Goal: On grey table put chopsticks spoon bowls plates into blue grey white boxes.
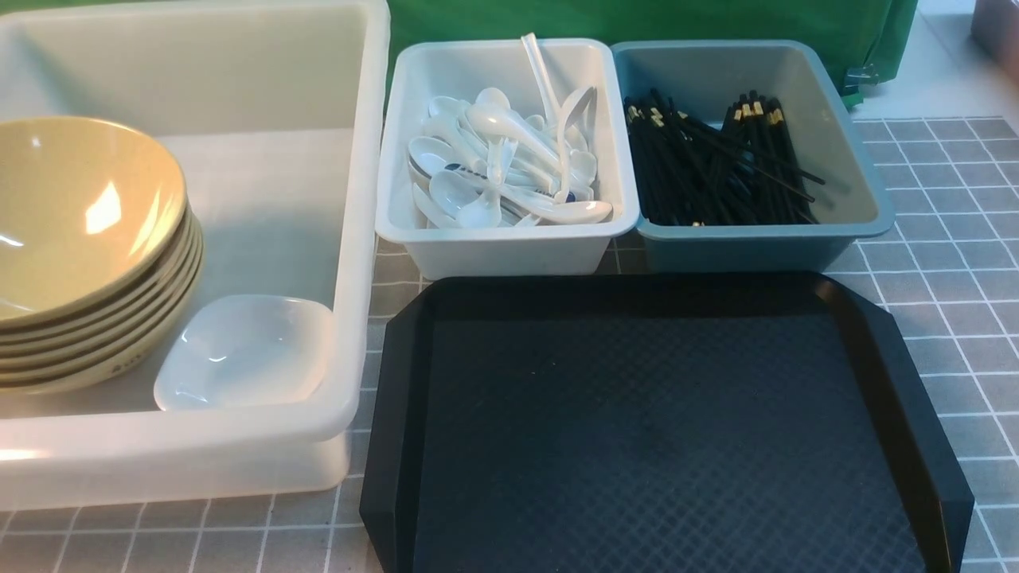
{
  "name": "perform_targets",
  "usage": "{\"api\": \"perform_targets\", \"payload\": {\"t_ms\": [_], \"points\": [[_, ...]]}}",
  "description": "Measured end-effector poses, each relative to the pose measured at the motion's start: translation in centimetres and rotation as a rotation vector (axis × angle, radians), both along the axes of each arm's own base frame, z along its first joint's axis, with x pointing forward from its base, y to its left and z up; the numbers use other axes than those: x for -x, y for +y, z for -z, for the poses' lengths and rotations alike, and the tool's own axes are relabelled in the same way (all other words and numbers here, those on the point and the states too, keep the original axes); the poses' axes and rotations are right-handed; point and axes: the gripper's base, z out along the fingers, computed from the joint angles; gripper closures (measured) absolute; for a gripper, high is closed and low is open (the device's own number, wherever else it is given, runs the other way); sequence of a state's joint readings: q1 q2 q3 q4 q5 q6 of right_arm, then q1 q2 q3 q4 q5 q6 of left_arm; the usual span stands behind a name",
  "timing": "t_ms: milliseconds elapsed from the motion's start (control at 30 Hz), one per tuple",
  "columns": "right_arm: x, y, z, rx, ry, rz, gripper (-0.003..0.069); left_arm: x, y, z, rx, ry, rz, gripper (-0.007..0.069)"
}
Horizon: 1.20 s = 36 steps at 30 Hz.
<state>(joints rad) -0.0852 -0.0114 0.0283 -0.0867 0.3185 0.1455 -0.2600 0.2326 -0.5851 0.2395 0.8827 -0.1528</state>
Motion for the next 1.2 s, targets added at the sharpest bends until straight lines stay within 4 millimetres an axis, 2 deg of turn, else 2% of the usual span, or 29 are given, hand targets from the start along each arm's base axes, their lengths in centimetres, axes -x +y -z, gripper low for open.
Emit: {"api": "perform_targets", "payload": {"t_ms": [800, 1000, 1133, 1200], "points": [[0.0, 0.1, 0.0, 0.0, 0.0, -0.015, 0.0597, 0.0, 0.0, 0.0, 0.003, 0.001, 0.001, 0.0636], [0.0, 0.1, 0.0, 0.0, 0.0, -0.015, 0.0589, 0.1, -0.6, 0.1, 0.076, 0.008, 0.038, 0.0636], [0.0, 0.1, 0.0, 0.0, 0.0, -0.015, 0.0584, -0.5, -1.1, 0.6, 0.167, -0.158, 0.042, 0.0636], [0.0, 0.1, 0.0, 0.0, 0.0, -0.015, 0.0582, -1.1, -1.2, 1.8, 0.198, -0.286, 0.012, 0.0636]]}}
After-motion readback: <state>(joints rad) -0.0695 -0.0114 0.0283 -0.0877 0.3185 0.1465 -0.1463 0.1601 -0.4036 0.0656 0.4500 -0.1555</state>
